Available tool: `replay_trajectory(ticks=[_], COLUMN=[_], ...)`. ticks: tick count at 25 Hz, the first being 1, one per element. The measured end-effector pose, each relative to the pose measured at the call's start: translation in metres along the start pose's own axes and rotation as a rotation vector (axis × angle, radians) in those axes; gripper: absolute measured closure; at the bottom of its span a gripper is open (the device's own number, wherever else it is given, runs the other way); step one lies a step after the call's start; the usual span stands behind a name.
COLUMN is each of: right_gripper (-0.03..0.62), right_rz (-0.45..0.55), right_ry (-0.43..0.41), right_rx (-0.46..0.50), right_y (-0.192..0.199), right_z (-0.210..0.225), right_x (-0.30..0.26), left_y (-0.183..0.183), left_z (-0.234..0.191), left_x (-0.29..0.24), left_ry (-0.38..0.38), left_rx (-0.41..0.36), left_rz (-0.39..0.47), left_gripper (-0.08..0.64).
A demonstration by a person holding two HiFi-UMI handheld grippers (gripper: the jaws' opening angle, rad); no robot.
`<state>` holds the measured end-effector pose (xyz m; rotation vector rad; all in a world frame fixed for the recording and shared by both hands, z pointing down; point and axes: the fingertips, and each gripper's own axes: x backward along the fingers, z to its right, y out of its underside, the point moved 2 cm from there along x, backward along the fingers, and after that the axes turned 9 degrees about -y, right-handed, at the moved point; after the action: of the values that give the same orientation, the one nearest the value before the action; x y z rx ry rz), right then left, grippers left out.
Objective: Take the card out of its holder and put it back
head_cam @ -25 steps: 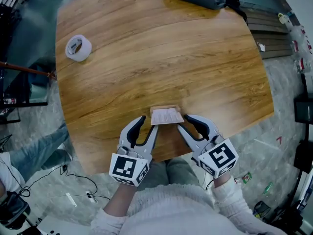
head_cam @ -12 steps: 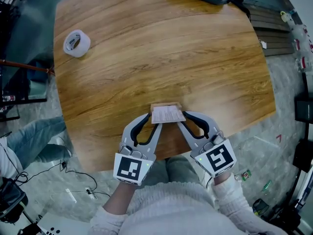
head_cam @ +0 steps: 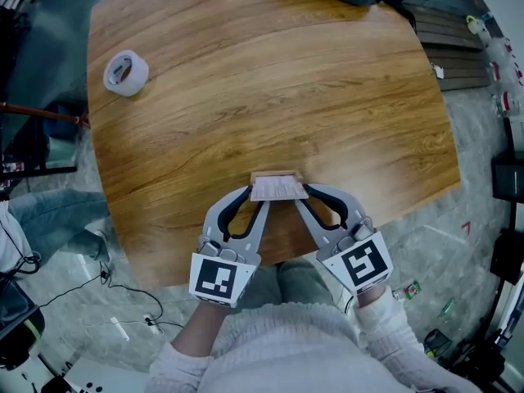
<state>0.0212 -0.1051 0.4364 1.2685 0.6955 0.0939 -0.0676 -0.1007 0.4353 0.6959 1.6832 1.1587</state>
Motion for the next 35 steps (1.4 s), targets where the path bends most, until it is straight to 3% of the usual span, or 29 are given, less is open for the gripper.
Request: replay_trajectory(ticks=[29,32,35], right_gripper=[0.532,0.534,0.534], right_rz=[0.051,0.059,0.075], right_ry=[0.037,0.045,0.056], right_rx=[0.085,0.099,0.105], right_y=[-0.04,-0.044,-0.05], right_z=[-0.012,-0.016,-0.02], right_x=[0.024,0.028,0.034], left_y=[-0.043,-0.042,-0.056], left_z=[0.007,0.008,0.013], left_x=[0.024,0.031,0.039], left_ry=[-0.012,-0.013,-0.005], left_rx=[-0.032,-0.045,-0.04], left_rz=[0.109,0.091,0.141], left_gripper=[0.463,0.465,0.477])
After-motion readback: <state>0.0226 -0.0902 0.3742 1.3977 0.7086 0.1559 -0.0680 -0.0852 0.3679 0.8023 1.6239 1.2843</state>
